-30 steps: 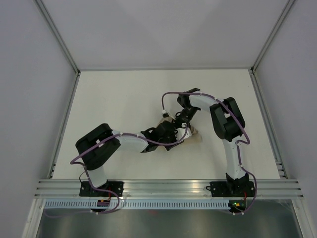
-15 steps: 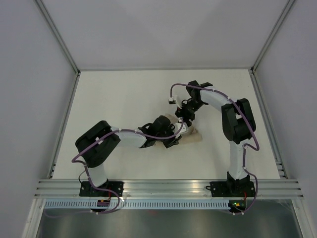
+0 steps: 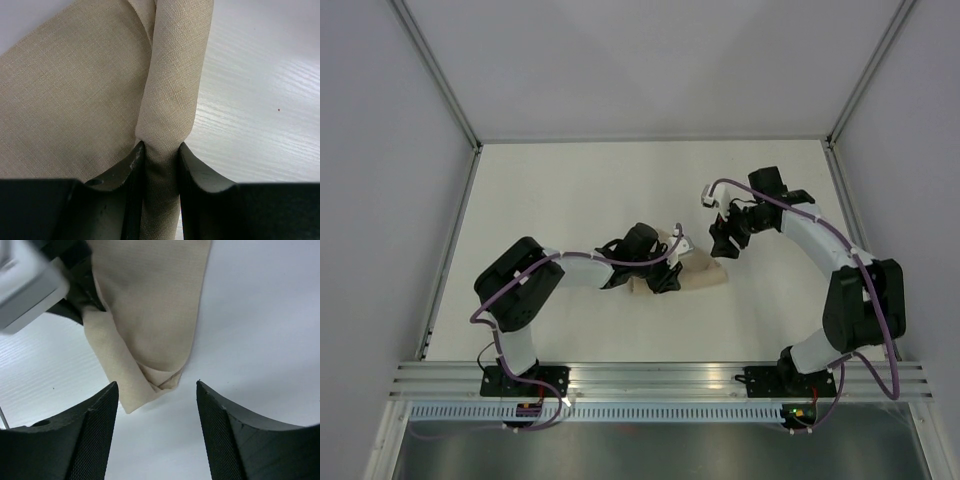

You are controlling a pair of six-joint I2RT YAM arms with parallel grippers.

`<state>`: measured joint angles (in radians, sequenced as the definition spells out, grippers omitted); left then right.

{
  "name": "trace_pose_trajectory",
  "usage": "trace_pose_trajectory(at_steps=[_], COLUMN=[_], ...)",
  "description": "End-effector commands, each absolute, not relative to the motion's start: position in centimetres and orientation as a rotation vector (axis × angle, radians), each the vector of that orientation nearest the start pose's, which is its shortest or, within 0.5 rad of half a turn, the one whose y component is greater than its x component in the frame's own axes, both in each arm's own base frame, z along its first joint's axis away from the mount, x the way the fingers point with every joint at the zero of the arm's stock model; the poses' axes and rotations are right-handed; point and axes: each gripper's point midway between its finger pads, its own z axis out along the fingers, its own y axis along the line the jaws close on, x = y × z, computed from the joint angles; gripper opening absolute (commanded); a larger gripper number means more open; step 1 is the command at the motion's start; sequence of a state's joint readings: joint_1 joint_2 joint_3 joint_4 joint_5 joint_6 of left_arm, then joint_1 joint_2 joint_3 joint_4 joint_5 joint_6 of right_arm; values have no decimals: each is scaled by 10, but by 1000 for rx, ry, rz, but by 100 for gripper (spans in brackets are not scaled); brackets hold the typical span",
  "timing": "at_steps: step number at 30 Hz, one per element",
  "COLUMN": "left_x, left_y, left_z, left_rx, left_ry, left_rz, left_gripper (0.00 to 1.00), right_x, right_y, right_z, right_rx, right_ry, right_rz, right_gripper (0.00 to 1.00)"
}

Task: Fold the napkin, place the utensils inside, and roll it up
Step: Roll the napkin at the center of the board.

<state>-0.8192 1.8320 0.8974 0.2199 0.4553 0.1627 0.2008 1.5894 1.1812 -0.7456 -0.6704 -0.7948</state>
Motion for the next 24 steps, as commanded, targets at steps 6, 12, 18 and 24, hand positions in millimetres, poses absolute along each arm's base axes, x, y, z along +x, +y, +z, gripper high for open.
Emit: trace_pose_trajectory(at_steps=[6,12,18,24], left_x=[204,200,197,195], left_y=[-349,-349,-347,-343], left_z=[-6,-6,-7,-10], left_rx=[1243,1191,1169,1153], left_ry=[2182,2232,2269,2299], left_rz=[-1078,-1192,-1269,-1313], left_gripper=[2,2,2,2], right_x=[291,265,243,230], right_y=[156,183,210,222], right_z=[118,100,82,58], right_rx=[-1489,-1626,-1738,-1844], right_ry=[1784,1629,1565,1526], right_rz=[508,359,324,242], right_gripper=[70,75,76,76])
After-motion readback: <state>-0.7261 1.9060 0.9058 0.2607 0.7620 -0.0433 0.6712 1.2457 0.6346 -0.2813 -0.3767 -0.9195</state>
